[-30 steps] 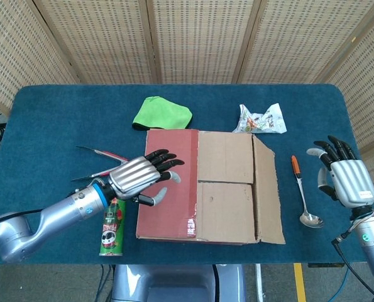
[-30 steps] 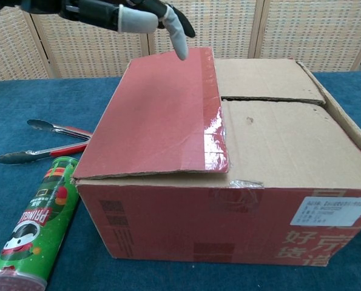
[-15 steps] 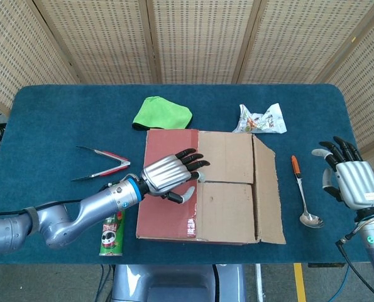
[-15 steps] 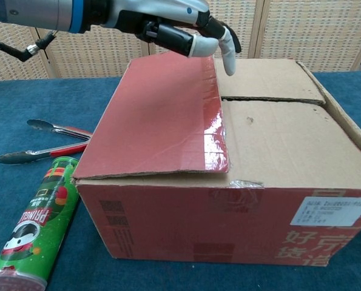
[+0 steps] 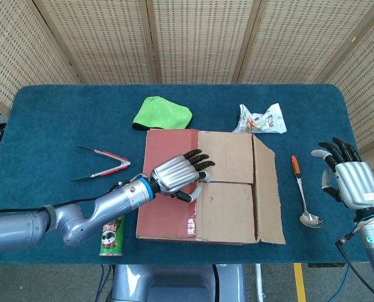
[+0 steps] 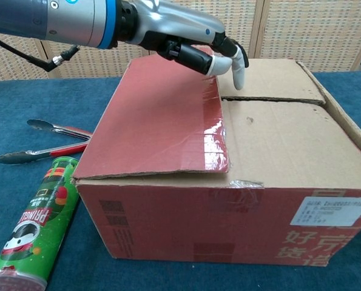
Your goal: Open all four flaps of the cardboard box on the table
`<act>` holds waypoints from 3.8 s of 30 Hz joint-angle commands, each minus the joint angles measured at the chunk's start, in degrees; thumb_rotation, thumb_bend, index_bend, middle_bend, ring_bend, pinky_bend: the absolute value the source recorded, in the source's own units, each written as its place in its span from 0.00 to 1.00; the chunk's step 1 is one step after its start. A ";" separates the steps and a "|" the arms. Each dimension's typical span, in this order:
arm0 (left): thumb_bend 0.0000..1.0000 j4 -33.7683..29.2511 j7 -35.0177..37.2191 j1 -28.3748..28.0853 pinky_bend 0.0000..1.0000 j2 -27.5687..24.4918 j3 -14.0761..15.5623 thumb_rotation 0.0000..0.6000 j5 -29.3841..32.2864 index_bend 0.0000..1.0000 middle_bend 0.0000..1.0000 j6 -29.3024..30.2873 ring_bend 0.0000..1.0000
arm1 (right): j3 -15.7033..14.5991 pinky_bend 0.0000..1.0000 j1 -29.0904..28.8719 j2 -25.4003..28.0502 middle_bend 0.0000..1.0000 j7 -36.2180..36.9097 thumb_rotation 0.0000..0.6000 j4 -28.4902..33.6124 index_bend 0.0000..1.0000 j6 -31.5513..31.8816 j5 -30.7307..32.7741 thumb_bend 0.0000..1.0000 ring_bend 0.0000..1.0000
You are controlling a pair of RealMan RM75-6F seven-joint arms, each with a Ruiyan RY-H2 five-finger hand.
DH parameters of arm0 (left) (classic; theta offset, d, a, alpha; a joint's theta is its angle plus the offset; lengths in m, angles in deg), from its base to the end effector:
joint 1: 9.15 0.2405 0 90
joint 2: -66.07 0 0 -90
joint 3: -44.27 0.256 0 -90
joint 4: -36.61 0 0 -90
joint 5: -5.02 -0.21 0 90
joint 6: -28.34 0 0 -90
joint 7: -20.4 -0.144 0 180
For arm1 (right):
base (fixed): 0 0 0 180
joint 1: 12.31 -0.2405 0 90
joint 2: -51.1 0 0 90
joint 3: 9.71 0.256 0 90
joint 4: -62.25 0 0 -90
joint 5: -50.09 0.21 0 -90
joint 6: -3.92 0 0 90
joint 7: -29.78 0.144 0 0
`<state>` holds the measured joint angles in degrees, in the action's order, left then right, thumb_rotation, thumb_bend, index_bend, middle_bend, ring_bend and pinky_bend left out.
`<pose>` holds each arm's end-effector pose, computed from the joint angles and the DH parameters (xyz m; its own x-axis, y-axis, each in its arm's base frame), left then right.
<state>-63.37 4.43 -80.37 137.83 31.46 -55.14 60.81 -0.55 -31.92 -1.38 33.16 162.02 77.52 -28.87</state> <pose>0.0283 0.3493 0.0201 0.6641 0.2622 0.7001 0.5535 -0.8019 -0.2247 -0.2507 -0.2739 0.2066 0.3828 0.0146 0.9237 -0.9132 -0.1453 0.3807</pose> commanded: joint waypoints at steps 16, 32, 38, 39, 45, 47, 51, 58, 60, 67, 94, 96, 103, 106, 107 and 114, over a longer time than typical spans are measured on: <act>0.64 -1.64 -5.12 -2.79 0.00 -0.38 3.97 0.16 6.44 0.28 0.19 3.15 0.00 | -0.31 0.09 1.39 -2.41 0.17 1.24 1.00 -2.66 0.25 1.22 -0.45 0.83 0.00; 0.64 -6.73 -3.48 -1.68 0.00 -6.75 3.63 0.16 4.54 0.29 0.24 4.40 0.04 | -0.79 0.09 3.41 -5.95 0.17 1.96 1.00 -5.85 0.25 4.18 -1.31 0.83 0.00; 0.64 -7.54 -2.78 -1.44 0.00 -8.33 3.64 0.16 3.81 0.29 0.24 4.22 0.04 | -1.00 0.09 3.89 -6.76 0.17 2.66 1.00 -6.83 0.25 4.39 -1.57 0.83 0.00; 0.64 -7.49 -2.64 -1.45 0.00 -8.28 3.57 0.16 3.78 0.29 0.24 4.25 0.04 | -1.03 0.09 3.94 -6.83 0.17 2.69 1.00 -6.91 0.25 4.43 -1.63 0.83 0.00; 0.63 -7.47 -2.40 -2.14 0.00 -8.52 3.75 0.16 4.10 0.29 0.25 3.16 0.07 | -0.93 0.09 4.38 -6.77 0.17 3.08 1.00 -7.12 0.25 4.69 -1.69 0.83 0.00; 0.64 -7.64 -2.50 -2.27 0.00 -8.96 3.86 0.16 4.26 0.29 0.25 3.04 0.07 | -0.91 0.09 4.49 -6.73 0.17 3.15 1.00 -7.21 0.25 4.68 -1.67 0.83 0.00; 0.63 -8.10 -2.35 -2.37 0.00 -10.24 3.95 0.16 5.00 0.29 0.25 2.85 0.07 | -0.81 0.09 4.49 -6.80 0.17 3.32 1.00 -7.33 0.25 4.49 -1.63 0.83 0.00; 0.63 -9.82 -1.71 -2.54 0.00 -13.59 3.74 0.16 5.66 0.29 0.25 2.14 0.08 | -0.51 0.09 4.35 -6.98 0.17 3.36 1.00 -7.30 0.25 4.33 -1.78 0.83 0.00; 0.63 -10.42 -1.25 -2.56 0.00 -14.70 3.58 0.16 5.80 0.29 0.25 1.75 0.08 | -0.45 0.09 4.41 -6.93 0.17 3.33 1.00 -7.25 0.25 4.41 -1.80 0.83 0.00; 0.63 -12.69 0.51 -1.86 0.00 -19.02 2.67 0.16 5.13 0.29 0.25 1.39 0.08 | -0.06 0.09 4.35 -6.79 0.17 3.36 1.00 -7.19 0.25 4.24 -1.51 0.83 0.00; 0.62 -20.14 11.57 9.72 0.00 -36.20 0.43 0.16 -7.66 0.29 0.25 2.94 0.08 | 0.57 0.09 2.49 -7.80 0.17 2.06 1.00 -6.28 0.25 2.20 -2.14 0.83 0.00; 0.62 -20.48 12.47 10.89 0.00 -37.07 0.41 0.16 -8.86 0.29 0.25 3.57 0.08 | 0.63 0.09 2.32 -7.85 0.17 1.90 1.00 -6.12 0.25 2.08 -2.22 0.83 0.00; 0.62 -21.98 15.90 16.29 0.00 -41.60 1.15 0.16 -15.43 0.29 0.25 6.30 0.08 | 0.79 0.09 1.79 -7.90 0.17 1.29 1.00 -5.72 0.25 1.58 -2.24 0.83 0.00; 0.62 -22.11 18.39 18.14 0.00 -43.24 1.11 0.16 -18.13 0.29 0.25 6.95 0.08 | 0.82 0.09 1.61 -7.90 0.17 1.04 1.00 -5.49 0.25 1.43 -2.32 0.83 0.00; 0.62 -22.12 19.14 18.75 0.00 -43.78 1.09 0.16 -18.90 0.29 0.25 7.26 0.08 | 0.82 0.09 1.55 -7.91 0.17 1.02 1.00 -5.43 0.25 1.37 -2.33 0.83 0.00; 0.62 -22.16 22.84 22.78 0.00 -47.28 1.74 0.16 -24.12 0.29 0.25 9.01 0.08 | 0.84 0.09 1.25 -7.83 0.17 1.05 1.00 -5.07 0.25 1.04 -2.39 0.83 0.00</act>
<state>-85.50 26.16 -58.49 91.34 32.95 -77.93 69.28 0.30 -30.67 -9.21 34.21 156.94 78.55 -31.25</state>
